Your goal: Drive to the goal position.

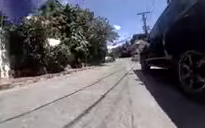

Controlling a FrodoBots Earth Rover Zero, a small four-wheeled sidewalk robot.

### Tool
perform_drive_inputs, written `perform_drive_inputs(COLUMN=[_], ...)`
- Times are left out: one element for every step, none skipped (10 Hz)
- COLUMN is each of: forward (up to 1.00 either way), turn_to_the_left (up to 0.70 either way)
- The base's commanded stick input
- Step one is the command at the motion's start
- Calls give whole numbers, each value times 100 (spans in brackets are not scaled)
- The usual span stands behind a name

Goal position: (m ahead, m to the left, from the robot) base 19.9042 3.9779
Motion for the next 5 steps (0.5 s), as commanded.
perform_drive_inputs(forward=[100,100,100,100,100], turn_to_the_left=[8,0,0,0,0])
